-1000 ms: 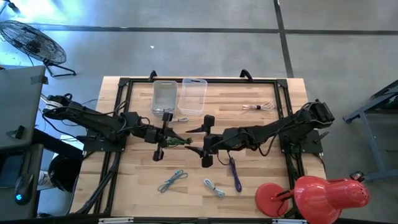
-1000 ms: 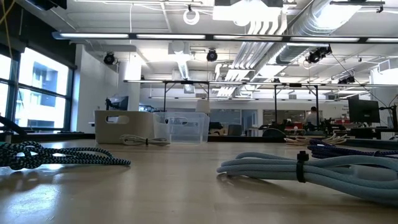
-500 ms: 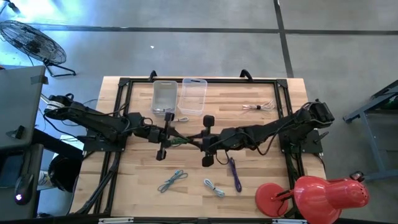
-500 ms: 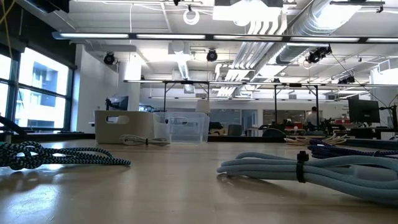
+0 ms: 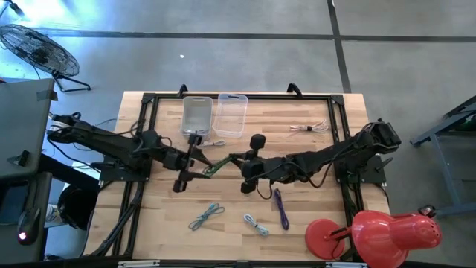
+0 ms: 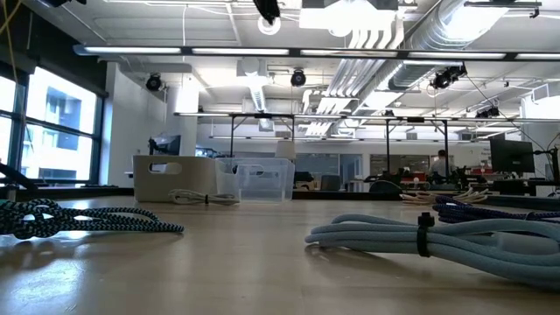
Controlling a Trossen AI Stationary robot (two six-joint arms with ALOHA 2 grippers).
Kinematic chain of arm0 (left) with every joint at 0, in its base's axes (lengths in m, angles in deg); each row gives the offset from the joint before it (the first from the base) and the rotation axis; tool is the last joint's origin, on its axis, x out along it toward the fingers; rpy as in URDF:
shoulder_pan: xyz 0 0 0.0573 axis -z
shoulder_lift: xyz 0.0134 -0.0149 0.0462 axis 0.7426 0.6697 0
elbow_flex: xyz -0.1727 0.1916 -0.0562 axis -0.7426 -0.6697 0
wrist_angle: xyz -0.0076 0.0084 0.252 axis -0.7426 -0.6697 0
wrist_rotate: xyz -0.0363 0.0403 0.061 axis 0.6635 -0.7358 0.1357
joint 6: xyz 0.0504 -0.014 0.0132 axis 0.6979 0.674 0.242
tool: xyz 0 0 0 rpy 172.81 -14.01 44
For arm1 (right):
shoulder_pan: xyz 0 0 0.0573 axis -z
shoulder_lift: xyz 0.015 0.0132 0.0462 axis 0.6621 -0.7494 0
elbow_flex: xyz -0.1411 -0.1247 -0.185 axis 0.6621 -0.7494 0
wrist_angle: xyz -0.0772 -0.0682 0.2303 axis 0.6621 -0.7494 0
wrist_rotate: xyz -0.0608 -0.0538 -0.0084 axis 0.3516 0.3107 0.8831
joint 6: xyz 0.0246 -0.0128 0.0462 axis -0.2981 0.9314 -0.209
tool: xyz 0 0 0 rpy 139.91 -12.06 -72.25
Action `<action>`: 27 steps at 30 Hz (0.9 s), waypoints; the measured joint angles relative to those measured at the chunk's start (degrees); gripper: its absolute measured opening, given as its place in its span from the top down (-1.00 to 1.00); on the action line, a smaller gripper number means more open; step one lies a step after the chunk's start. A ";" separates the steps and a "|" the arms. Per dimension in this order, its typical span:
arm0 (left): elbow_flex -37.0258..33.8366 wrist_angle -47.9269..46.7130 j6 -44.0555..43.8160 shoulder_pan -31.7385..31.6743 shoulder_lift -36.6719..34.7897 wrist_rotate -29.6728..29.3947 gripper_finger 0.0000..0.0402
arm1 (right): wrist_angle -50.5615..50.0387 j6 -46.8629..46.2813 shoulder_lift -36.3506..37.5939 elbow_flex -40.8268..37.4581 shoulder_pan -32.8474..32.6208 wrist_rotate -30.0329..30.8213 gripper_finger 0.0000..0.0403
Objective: Pick & Place USB Port
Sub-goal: Put the striped green charger cable into the transparent bin
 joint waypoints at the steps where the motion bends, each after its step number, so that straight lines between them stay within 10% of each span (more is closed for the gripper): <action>1: 0.00 -1.49 0.09 0.00 -1.38 -0.04 0.19 | -0.83 0.12 0.27 0.00 -0.24 2.40 0.84; 11: 0.00 -16.99 1.29 0.02 -12.58 0.54 0.18 | -13.04 1.62 2.54 0.00 3.10 24.27 0.84; 21: 0.00 -18.60 1.09 0.02 -12.89 1.77 0.18 | -26.06 -2.10 2.34 1.66 16.83 8.56 0.84; 27: 0.00 -19.04 1.28 0.00 -13.04 1.75 0.18 | -41.31 -20.42 2.34 8.32 25.01 -5.51 0.84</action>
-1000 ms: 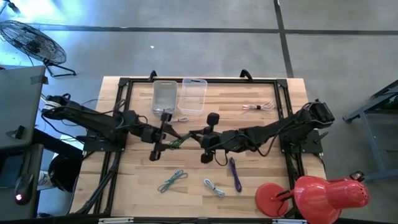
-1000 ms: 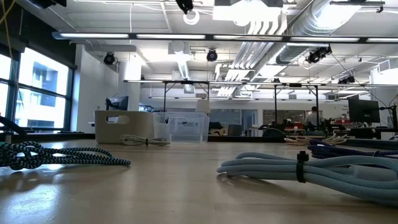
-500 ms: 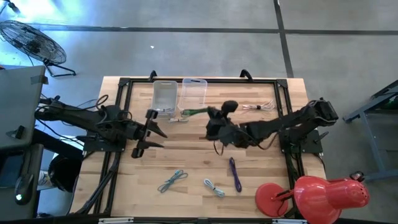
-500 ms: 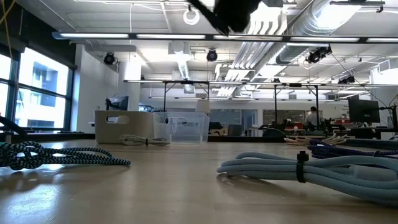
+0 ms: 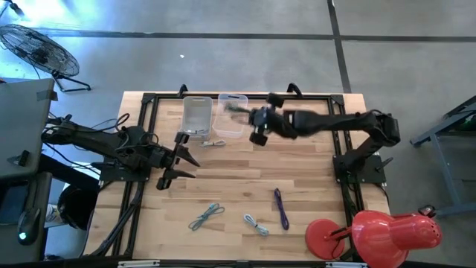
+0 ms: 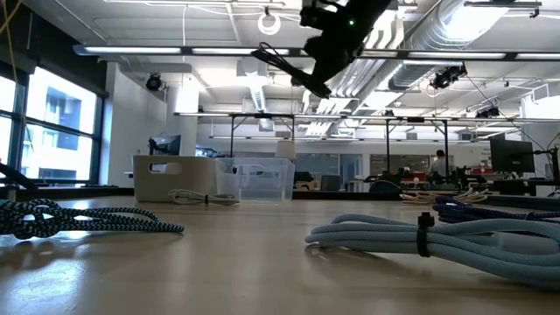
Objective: Pick & Place USB Port
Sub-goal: Put the striped green charger cable into the transparent bin
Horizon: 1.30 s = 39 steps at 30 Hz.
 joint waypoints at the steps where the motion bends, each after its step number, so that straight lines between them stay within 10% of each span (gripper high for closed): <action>1: 0.00 0.00 0.15 0.00 0.00 0.00 0.18 | -0.84 -3.88 0.00 0.79 1.32 -2.54 0.84; 9: -0.01 -0.98 1.30 -0.02 -0.25 -0.68 0.18 | 7.19 -15.38 -1.01 1.15 4.74 -17.99 0.84; 39: 0.59 -16.79 -0.21 -0.02 -13.03 -0.07 0.18 | 19.93 -34.13 -15.19 1.13 7.82 -25.26 0.84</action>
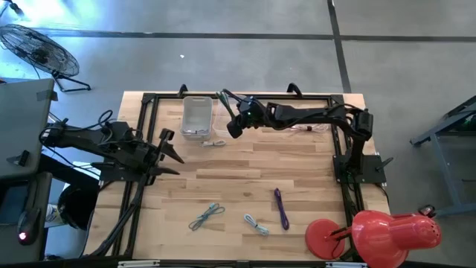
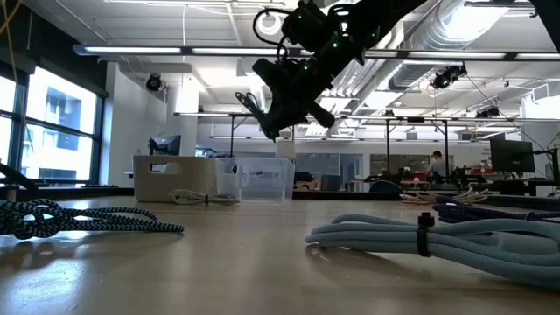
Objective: Pick & Place USB Port
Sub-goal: Put the striped green charger cable into the transparent bin, then put the striped blue charger cable into the transparent bin
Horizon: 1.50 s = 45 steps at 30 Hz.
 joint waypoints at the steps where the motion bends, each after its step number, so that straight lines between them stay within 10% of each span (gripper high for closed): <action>1: 0.00 -0.17 0.00 0.00 0.05 0.00 0.18 | -0.01 0.12 -0.04 0.00 0.00 0.01 0.84; 20: 0.00 -2.82 -0.16 0.00 0.10 -0.09 0.18 | 3.20 6.70 -0.20 0.00 0.35 -6.76 0.52; 31: 0.02 -8.10 2.46 0.00 0.08 -0.70 0.18 | -1.34 12.43 7.57 0.00 -0.47 -37.94 0.51; 45: 0.02 -14.92 8.15 0.02 0.11 -11.43 0.18 | -37.41 8.15 21.33 0.00 -6.46 -10.58 0.51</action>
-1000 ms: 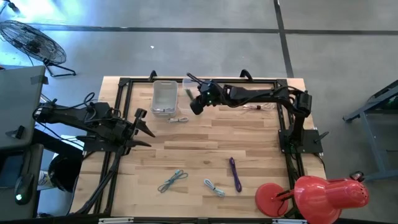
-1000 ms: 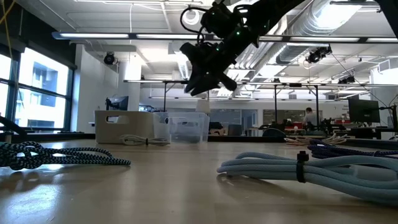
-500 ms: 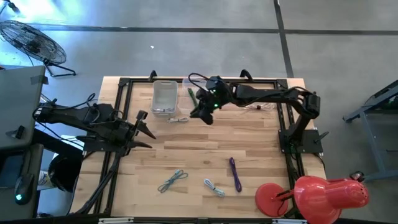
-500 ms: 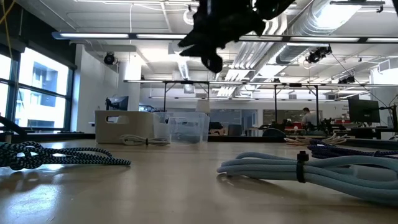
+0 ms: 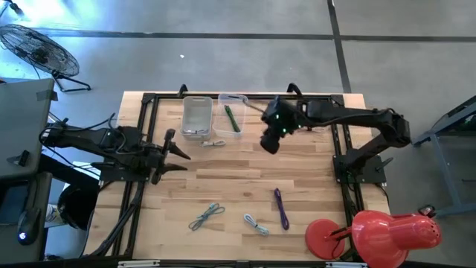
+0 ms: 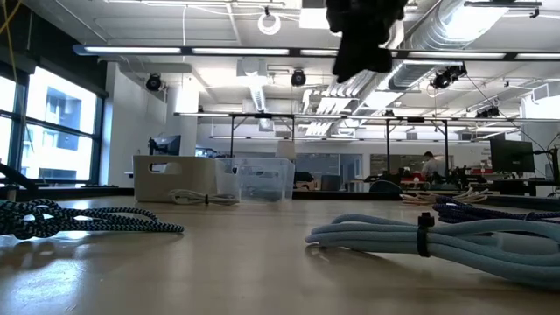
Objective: Pick & Place USB Port
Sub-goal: Put the striped blue charger cable into the transparent bin
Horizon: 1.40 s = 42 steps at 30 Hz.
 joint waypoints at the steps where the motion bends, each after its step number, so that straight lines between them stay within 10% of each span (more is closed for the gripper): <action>1: 0.00 -0.52 -0.02 0.00 0.00 -0.01 0.18 | -1.51 -1.59 0.00 0.00 -1.26 0.81 0.51; 16: -0.98 -2.58 -0.60 0.00 -0.02 -2.35 0.18 | -5.23 -21.87 -2.75 -0.04 -23.91 9.10 0.51; 42: -1.05 -2.68 -2.12 -0.02 5.18 -2.39 0.18 | -10.71 -35.02 -20.78 -0.04 -32.18 0.45 -0.06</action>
